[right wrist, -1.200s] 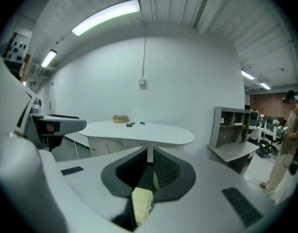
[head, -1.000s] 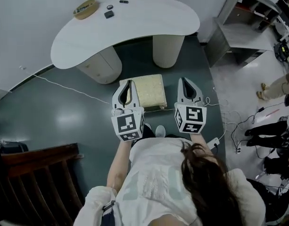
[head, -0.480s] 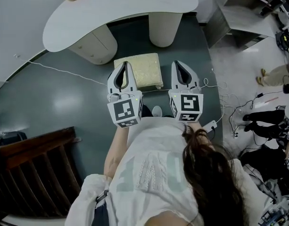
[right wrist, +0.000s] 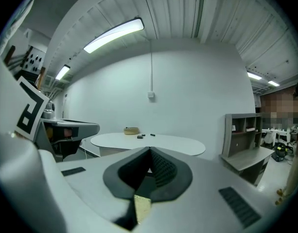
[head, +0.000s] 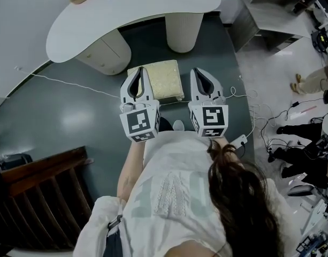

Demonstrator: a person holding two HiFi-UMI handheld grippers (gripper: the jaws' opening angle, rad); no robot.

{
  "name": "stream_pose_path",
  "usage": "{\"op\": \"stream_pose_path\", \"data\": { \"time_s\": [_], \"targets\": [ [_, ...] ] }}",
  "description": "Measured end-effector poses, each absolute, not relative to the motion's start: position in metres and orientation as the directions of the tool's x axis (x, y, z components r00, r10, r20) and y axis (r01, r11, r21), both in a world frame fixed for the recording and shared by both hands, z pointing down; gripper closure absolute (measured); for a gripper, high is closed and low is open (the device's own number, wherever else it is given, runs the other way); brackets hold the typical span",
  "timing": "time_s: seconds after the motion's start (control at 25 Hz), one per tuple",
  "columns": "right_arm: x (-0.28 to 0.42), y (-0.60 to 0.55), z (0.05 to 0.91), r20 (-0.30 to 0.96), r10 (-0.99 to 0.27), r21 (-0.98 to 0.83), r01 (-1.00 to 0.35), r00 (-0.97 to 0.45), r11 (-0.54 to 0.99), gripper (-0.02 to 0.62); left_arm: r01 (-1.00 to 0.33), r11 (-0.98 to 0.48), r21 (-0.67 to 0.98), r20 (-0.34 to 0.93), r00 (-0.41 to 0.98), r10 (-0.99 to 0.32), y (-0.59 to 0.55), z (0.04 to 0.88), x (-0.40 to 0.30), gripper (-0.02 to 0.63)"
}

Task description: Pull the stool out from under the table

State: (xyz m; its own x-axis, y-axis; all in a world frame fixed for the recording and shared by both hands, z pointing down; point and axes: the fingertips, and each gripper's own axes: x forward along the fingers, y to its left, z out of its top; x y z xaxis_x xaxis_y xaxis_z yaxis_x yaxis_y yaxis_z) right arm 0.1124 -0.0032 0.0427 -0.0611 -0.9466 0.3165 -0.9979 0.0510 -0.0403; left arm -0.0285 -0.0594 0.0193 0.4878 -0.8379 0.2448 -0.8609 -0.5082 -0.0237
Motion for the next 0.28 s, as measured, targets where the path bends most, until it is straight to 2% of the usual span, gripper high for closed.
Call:
{"op": "stream_pose_path", "data": {
  "time_s": [0.28],
  "targets": [
    [0.1118,-0.0079,0.0353,0.303,-0.950,-0.020,-0.997,-0.072,0.069,0.566,-0.864,-0.502,-0.037,0.242,0.479,-0.844,-0.0651,0.0159,-0.0275,0.580]
  ]
}}
